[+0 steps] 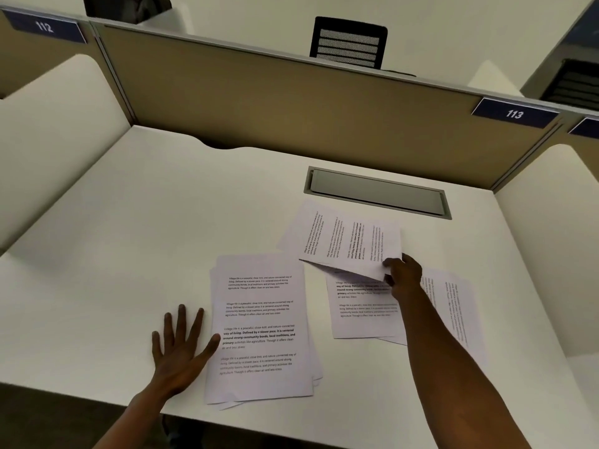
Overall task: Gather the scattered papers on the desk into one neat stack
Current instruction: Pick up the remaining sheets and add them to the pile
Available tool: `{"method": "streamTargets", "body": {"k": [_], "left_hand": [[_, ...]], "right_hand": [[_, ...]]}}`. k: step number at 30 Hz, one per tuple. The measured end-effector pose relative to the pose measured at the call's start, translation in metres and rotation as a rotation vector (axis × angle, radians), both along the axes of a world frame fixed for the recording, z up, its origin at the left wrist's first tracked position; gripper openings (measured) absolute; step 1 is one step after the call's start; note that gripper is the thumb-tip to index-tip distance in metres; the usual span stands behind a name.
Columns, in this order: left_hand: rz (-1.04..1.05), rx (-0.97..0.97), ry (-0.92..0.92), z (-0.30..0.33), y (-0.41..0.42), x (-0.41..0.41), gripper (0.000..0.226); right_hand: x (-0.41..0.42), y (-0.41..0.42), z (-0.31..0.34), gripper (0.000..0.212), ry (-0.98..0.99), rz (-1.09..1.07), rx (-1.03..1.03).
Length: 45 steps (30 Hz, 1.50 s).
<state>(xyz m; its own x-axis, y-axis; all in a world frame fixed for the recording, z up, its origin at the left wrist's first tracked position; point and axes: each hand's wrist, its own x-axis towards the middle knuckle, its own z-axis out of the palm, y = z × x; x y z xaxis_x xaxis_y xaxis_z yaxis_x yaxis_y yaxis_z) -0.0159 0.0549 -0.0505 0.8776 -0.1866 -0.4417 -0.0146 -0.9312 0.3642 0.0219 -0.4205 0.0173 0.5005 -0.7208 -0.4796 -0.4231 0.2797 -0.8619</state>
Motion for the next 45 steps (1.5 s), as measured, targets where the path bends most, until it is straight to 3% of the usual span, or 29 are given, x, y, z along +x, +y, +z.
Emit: {"method": "streamTargets", "body": {"k": [5,8,11,13,15,18,20,22,24,28,31,34,35,37,39,42,45], "left_hand": [[0.045,-0.059,0.001,-0.006,0.005,0.003,0.12],[0.172,-0.182,-0.014,0.004,0.002,0.004,0.119],[0.441,-0.413,-0.163,0.034,-0.026,-0.004,0.081],[0.503,-0.57,-0.238,0.062,-0.054,-0.012,0.062],[0.522,-0.821,-0.088,0.088,-0.082,-0.018,0.056],[0.58,-1.188,0.316,0.114,-0.115,-0.018,0.075],[0.66,-1.334,0.577,0.131,-0.129,-0.01,0.064],[0.711,-1.415,0.705,0.145,-0.135,0.002,0.059],[0.775,-1.469,0.695,0.151,-0.133,0.014,0.056],[0.913,-1.442,0.455,0.148,-0.117,0.025,0.053],[0.839,-1.376,0.361,0.138,-0.102,0.023,0.059],[0.791,-1.294,0.327,0.128,-0.091,0.015,0.057],[0.802,-1.282,0.323,0.124,-0.087,0.014,0.058],[0.797,-1.228,0.325,0.113,-0.075,0.012,0.06],[0.755,-1.143,0.336,0.102,-0.061,0.011,0.061],[0.714,-1.003,0.315,0.084,-0.046,0.011,0.061],[0.721,-0.883,0.218,0.069,-0.044,0.01,0.06]], "right_hand": [[-0.006,0.01,0.031,0.05,-0.24,-0.054,0.242],[-0.011,0.023,0.054,0.047,-0.367,-0.102,0.334],[-0.029,0.051,0.094,0.041,-0.518,-0.122,0.405],[-0.046,0.07,0.119,0.043,-0.645,-0.058,0.461],[-0.058,0.091,0.134,0.047,-0.712,-0.006,0.462],[-0.062,0.12,0.136,0.045,-0.69,0.014,0.444],[-0.071,0.142,0.13,0.042,-0.659,0.046,0.445],[-0.087,0.164,0.124,0.043,-0.63,0.133,0.421],[-0.103,0.184,0.119,0.048,-0.632,0.225,0.435],[-0.131,0.21,0.088,0.068,-0.534,0.345,0.411],[-0.149,0.219,0.062,0.088,-0.407,0.376,0.36],[-0.16,0.224,0.055,0.105,-0.408,0.318,0.589],[-0.162,0.221,0.054,0.105,-0.447,0.247,0.728],[-0.163,0.205,0.053,0.084,-0.524,0.102,0.945],[-0.161,0.183,0.049,0.072,-0.513,0.053,1.021],[-0.153,0.157,0.028,0.08,-0.304,0.129,0.911],[-0.139,0.156,0.02,0.059,-0.036,0.357,0.604]]}}
